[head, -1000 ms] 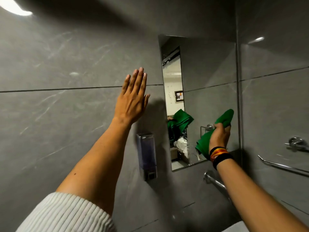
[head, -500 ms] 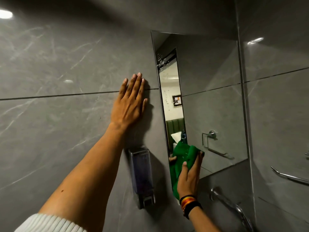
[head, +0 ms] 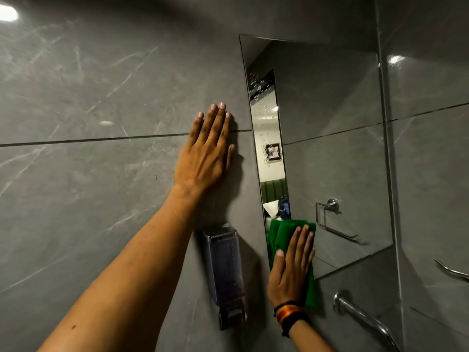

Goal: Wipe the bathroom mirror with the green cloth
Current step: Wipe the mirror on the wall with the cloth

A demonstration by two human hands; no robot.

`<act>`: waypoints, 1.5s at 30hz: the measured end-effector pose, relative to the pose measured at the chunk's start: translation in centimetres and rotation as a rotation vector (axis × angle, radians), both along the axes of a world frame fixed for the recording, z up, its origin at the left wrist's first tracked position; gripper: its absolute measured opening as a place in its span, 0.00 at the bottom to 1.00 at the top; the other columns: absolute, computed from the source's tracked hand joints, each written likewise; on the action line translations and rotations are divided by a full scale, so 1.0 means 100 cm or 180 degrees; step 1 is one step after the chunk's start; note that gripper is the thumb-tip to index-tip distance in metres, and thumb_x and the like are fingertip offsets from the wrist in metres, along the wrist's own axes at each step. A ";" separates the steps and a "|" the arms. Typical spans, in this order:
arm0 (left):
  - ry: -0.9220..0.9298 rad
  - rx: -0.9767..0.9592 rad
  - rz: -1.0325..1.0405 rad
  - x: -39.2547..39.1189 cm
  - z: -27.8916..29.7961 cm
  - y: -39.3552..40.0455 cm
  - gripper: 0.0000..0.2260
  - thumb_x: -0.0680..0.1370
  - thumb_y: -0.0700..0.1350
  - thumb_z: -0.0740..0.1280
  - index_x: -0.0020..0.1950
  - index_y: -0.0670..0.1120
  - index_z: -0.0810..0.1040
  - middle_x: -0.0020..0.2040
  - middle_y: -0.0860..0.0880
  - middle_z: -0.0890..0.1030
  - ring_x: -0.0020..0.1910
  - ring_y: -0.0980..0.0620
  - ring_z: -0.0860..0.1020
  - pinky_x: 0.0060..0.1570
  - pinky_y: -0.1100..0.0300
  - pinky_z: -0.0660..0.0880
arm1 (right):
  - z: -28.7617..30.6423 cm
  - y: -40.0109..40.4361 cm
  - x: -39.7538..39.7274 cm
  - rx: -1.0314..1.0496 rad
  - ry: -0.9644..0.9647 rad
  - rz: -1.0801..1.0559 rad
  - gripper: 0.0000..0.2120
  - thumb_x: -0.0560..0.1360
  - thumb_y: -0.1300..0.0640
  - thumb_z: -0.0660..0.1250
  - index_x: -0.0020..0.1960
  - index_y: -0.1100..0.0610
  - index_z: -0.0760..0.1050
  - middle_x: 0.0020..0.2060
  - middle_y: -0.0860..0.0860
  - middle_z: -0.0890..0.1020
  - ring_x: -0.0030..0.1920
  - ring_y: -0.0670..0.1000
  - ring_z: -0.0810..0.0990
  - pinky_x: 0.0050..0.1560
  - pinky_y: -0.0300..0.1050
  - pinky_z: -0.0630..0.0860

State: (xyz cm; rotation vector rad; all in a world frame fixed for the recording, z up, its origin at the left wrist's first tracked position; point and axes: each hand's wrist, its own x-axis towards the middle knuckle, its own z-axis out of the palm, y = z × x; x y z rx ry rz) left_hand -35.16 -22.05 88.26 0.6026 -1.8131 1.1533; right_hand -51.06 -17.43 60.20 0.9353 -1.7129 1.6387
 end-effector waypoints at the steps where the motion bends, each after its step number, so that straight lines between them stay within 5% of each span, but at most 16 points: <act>1: 0.0002 0.0010 0.0007 0.000 0.000 0.000 0.31 0.87 0.57 0.41 0.84 0.40 0.43 0.85 0.40 0.45 0.84 0.43 0.43 0.83 0.47 0.42 | 0.015 -0.001 -0.002 0.0024 0.0135 -0.0030 0.31 0.83 0.44 0.40 0.82 0.54 0.41 0.82 0.51 0.45 0.82 0.54 0.45 0.79 0.64 0.50; 14: 0.0078 0.0142 -0.0015 0.000 -0.002 0.006 0.29 0.87 0.52 0.45 0.84 0.38 0.44 0.85 0.39 0.45 0.84 0.43 0.43 0.83 0.46 0.42 | 0.269 -0.003 -0.009 -0.0093 0.0720 -0.0212 0.32 0.80 0.48 0.44 0.82 0.56 0.47 0.82 0.54 0.50 0.82 0.55 0.46 0.81 0.62 0.46; 23: 0.0114 0.0039 0.0051 -0.001 -0.002 0.003 0.29 0.87 0.51 0.47 0.84 0.39 0.45 0.85 0.39 0.46 0.84 0.42 0.44 0.83 0.46 0.41 | 0.393 0.001 -0.007 -0.0013 0.0852 -0.0271 0.29 0.84 0.50 0.47 0.82 0.56 0.45 0.82 0.53 0.47 0.82 0.55 0.43 0.81 0.61 0.44; 33: 0.0102 0.0096 0.0038 -0.001 -0.003 0.005 0.28 0.88 0.52 0.45 0.84 0.39 0.45 0.85 0.40 0.45 0.84 0.43 0.43 0.83 0.46 0.41 | 0.404 -0.003 -0.018 -0.0419 0.1223 0.0193 0.25 0.85 0.51 0.51 0.81 0.50 0.55 0.81 0.48 0.56 0.82 0.55 0.48 0.79 0.66 0.42; 45: 0.0014 0.0050 0.0060 0.002 -0.003 0.000 0.30 0.86 0.53 0.44 0.84 0.40 0.47 0.85 0.40 0.46 0.84 0.43 0.44 0.83 0.46 0.43 | 0.399 0.001 -0.055 -0.0263 0.1120 -0.0032 0.26 0.85 0.50 0.46 0.82 0.49 0.50 0.82 0.46 0.52 0.82 0.53 0.46 0.80 0.62 0.42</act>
